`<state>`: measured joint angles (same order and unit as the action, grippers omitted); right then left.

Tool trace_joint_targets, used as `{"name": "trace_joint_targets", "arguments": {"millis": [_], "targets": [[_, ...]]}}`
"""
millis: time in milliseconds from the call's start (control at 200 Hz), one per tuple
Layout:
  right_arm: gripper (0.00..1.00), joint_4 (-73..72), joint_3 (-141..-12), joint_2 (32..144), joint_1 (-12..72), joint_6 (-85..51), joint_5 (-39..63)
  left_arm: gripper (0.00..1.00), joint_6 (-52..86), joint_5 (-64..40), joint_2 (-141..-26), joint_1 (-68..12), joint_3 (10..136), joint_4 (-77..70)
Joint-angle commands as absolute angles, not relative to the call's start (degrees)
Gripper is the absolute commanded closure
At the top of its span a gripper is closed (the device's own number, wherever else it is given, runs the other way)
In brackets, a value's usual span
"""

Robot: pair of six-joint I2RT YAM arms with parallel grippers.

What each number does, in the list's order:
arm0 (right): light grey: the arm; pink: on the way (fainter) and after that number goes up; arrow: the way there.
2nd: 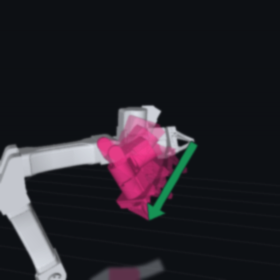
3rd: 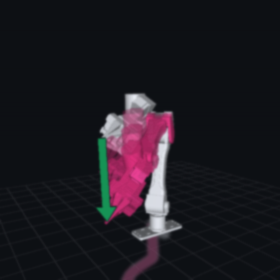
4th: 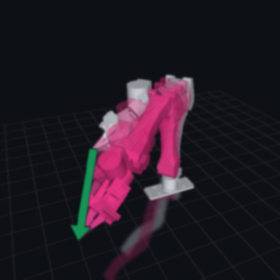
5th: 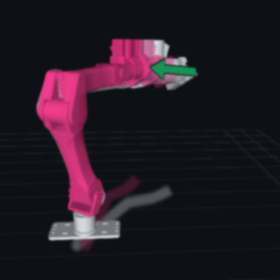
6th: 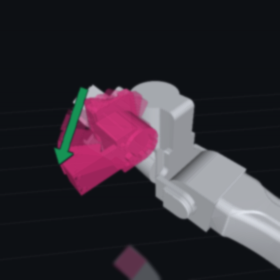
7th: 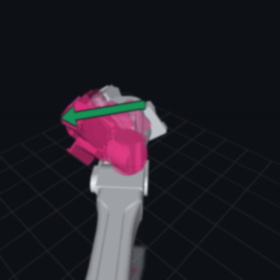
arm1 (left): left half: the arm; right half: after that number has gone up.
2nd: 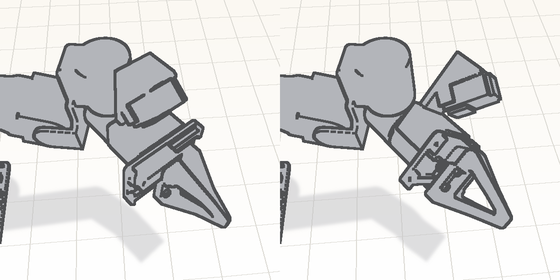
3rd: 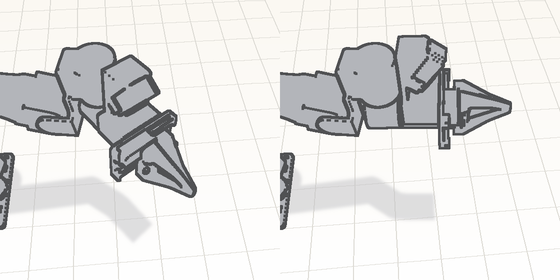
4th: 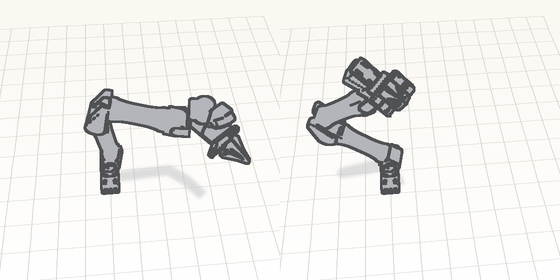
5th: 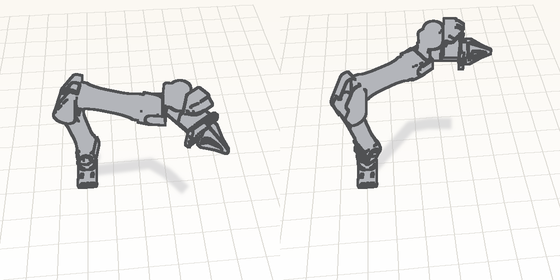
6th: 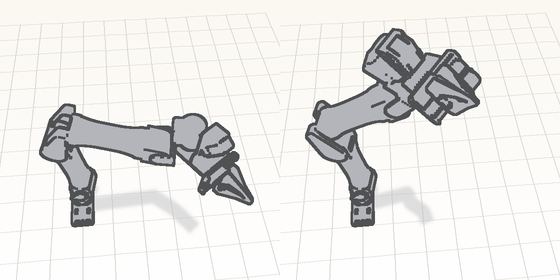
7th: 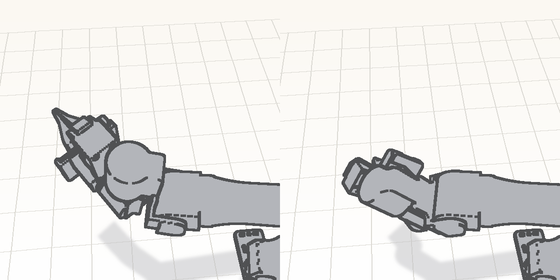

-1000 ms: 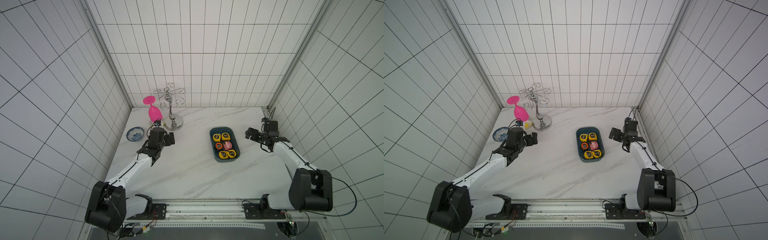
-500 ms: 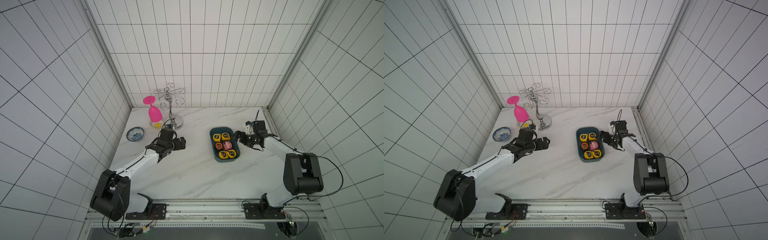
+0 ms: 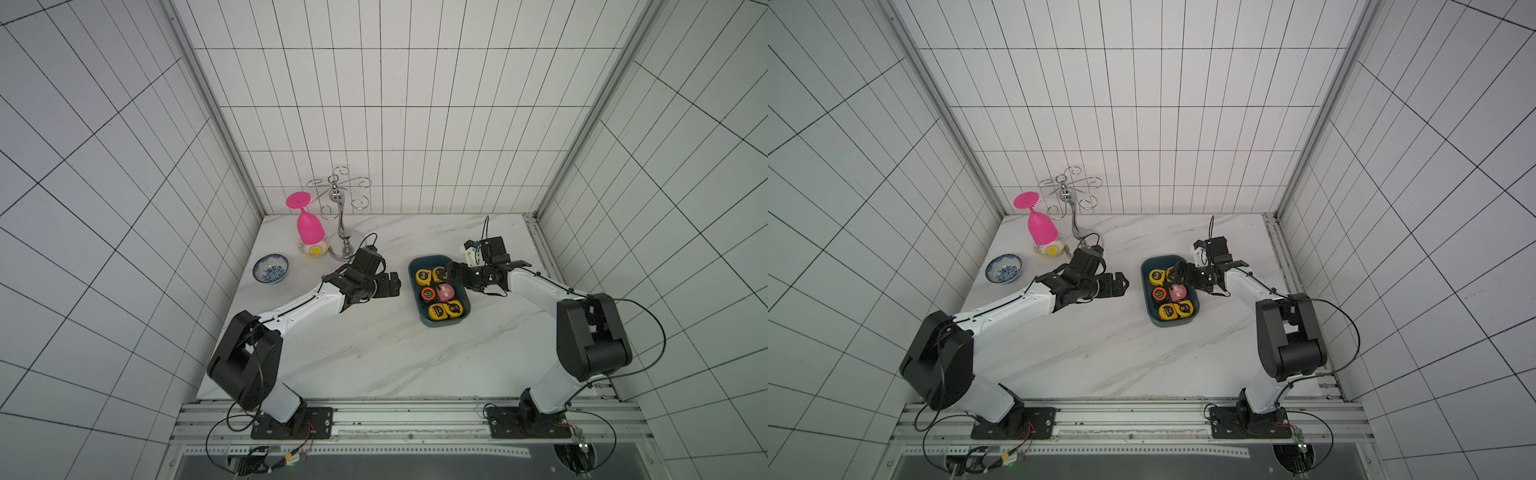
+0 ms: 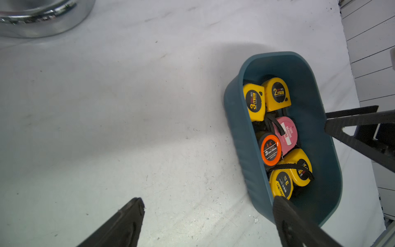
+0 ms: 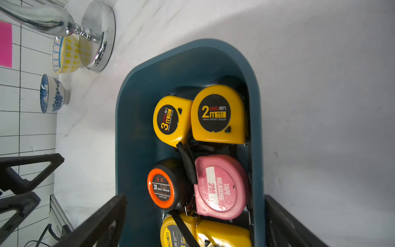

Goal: Take the tape measure out of the storage box
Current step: Move the storage box to the center of the board.

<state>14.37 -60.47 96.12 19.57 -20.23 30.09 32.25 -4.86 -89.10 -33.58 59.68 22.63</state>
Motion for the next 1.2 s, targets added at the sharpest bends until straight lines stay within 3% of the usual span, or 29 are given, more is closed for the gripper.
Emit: {"name": "trace_joint_targets", "arguments": {"millis": [0, 290, 650, 1194], "targets": [[0.01, 14.7, -63.6, 97.8, 23.1, -21.7, 32.8, 0.02, 34.0, -6.2, -91.3, -35.1, 62.0, 25.8], [0.01, 16.1, -65.3, 98.0, 25.6, -22.3, 31.1, 0.07, 34.5, -4.1, -101.8, -38.8, 71.6, 34.3], [0.01, 17.8, -63.8, 95.1, 25.5, -21.2, 29.0, 0.31, 34.8, 1.8, -107.0, -39.1, 76.0, 40.4], [0.01, 17.8, -63.4, 94.9, 24.6, -20.9, 28.9, 0.36, 34.8, 6.7, -104.2, -36.3, 71.1, 42.5]]}}
